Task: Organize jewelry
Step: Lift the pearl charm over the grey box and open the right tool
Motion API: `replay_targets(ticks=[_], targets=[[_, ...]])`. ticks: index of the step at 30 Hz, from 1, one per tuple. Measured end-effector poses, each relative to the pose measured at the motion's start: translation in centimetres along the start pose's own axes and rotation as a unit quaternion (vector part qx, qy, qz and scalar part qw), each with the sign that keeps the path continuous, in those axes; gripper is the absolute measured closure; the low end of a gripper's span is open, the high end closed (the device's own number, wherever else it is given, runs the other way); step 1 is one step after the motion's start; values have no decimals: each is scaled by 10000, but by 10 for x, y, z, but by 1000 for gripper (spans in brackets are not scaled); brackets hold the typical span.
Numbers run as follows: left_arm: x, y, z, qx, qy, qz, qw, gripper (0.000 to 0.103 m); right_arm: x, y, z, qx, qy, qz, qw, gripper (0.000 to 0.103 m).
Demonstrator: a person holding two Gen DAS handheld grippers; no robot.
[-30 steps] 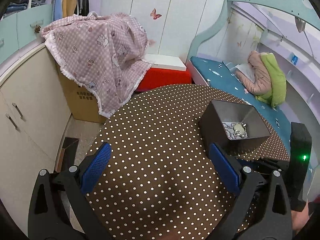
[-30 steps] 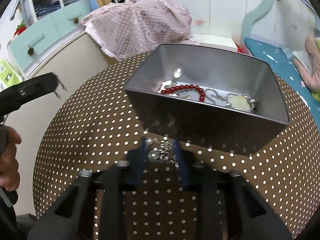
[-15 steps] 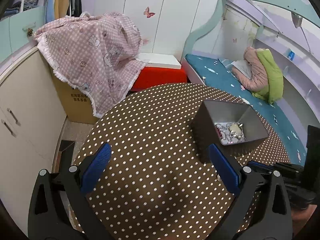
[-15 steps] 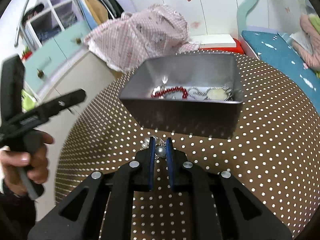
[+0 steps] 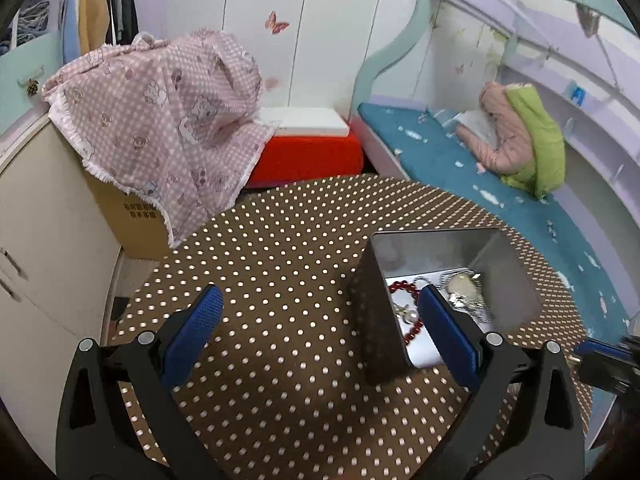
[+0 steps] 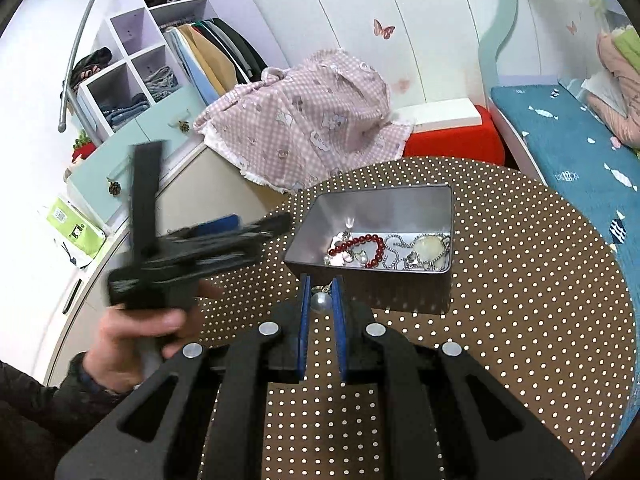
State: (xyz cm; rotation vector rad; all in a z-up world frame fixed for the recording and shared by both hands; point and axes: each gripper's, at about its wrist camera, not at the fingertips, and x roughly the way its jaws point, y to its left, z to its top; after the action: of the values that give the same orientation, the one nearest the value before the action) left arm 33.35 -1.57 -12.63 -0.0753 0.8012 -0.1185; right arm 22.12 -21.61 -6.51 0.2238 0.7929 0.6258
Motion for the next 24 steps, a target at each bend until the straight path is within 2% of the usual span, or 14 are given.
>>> replay_targets(ticks=[2, 3, 4, 5, 7, 9, 15, 24], targets=[[12, -2, -2, 8, 134, 4, 9999, 8, -4, -1, 0, 15, -43, 20, 10000, 94], [18, -2, -4, -3, 209, -16, 9998, 29, -6, -1, 1, 28, -72, 25, 10000, 94], [24, -3, -7, -47, 342, -231, 9991, 45, -8, -1, 1, 36, -95, 32, 9999, 94], [26, -4, -10, -136, 419, -393, 9983, 51, -10, 0, 2, 46, -118, 54, 9999, 94], [23, -7, -11, -151, 406, -549, 9976, 74, -15, 0, 6, 68, -194, 151, 9997, 94], [19, -13, -12, -49, 413, -598, 9973, 88, -18, 2, 11, 32, -256, 191, 9995, 94], [4, -9, -26, -6, 419, -630, 9971, 95, -37, 16, 28, -114, -535, 326, 9980, 94], [-39, 4, -69, -156, 406, -467, 9980, 96, -52, 47, 49, -468, -800, 523, 9943, 94]])
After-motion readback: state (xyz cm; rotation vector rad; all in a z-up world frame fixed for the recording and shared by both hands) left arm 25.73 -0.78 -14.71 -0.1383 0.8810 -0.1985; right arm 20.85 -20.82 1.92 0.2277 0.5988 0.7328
